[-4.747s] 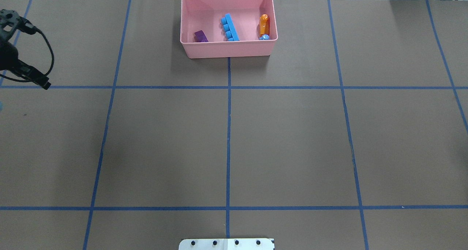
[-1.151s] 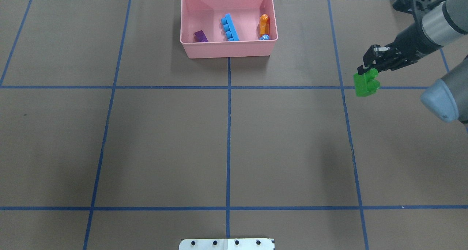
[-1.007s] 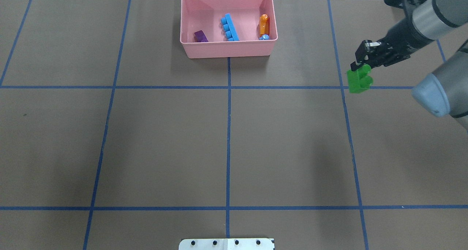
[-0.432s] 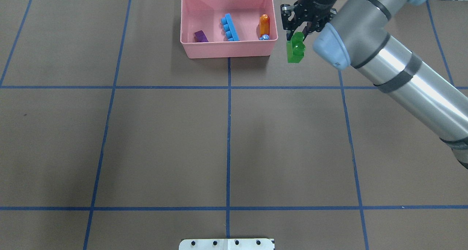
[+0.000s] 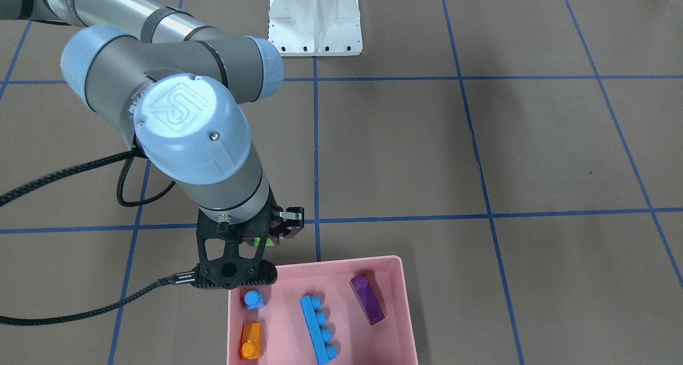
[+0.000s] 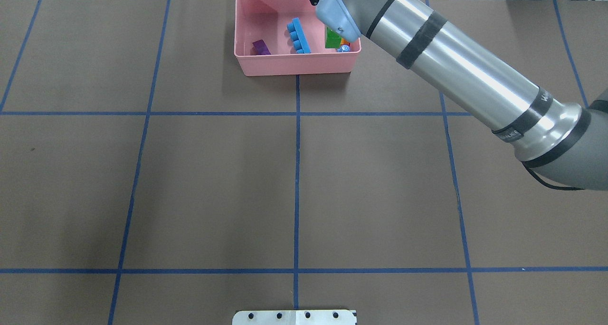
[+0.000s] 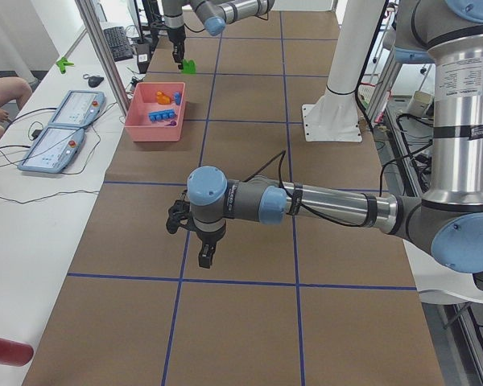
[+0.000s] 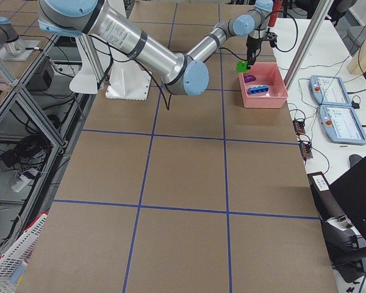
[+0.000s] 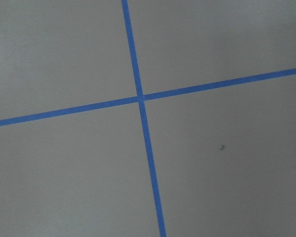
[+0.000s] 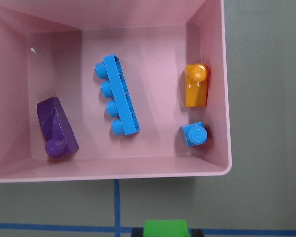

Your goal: Put all blocks into box

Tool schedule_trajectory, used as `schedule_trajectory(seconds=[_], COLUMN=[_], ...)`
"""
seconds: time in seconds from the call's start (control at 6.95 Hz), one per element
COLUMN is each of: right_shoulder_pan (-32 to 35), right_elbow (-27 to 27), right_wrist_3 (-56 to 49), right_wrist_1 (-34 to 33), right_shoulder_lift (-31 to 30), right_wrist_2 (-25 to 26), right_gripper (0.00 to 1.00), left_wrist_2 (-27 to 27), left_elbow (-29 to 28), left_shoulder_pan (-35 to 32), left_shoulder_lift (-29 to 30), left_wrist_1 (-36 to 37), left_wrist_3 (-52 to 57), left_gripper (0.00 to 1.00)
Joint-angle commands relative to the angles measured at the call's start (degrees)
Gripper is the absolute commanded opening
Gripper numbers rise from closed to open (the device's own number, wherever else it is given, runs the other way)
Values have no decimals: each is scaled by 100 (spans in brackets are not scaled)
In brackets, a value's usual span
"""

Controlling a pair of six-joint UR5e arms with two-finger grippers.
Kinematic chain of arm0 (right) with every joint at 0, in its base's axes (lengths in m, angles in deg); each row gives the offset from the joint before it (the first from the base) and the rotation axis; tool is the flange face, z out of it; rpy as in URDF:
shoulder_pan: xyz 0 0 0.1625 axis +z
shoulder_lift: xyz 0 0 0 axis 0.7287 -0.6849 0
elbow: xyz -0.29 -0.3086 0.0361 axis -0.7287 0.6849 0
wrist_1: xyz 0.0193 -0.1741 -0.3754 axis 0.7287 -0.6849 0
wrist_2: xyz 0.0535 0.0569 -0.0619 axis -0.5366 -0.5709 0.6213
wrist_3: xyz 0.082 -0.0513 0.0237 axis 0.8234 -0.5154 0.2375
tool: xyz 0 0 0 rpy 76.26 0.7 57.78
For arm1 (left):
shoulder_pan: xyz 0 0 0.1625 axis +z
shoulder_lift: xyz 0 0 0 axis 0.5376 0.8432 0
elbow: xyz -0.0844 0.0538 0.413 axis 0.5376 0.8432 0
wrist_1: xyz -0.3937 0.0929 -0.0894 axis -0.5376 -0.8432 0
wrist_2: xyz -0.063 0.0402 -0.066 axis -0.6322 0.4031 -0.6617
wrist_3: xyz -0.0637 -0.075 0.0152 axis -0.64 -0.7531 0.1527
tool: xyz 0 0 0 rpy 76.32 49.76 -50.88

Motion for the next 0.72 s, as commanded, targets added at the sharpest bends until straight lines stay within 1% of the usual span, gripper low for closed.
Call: schedule_trajectory(seconds=[0.0,0.14,0.43,0.58], right_shoulder_pan=[-153,-293,-626,-750], right_elbow=[1430,2064,2953,3097], right_wrist_3=[405,442,399,268], right_wrist_1=[1563,2128,3157,3258], right_shoulder_lift=[576,849,1123,1228], right_wrist_2=[523,918,1674,1948], right_gripper=[0,0,0,0], left_wrist_2=[-36,-45,-45,-45], left_elbow=[5,-4,-4,-4], left_shoulder_pan=[9,9,9,9], left_shoulder_lift=[0,9,9,9], left_wrist_1=[-7,2,-7,-7], left_wrist_3=[-13,-13,-39,-39], left_gripper=[100,100,100,100])
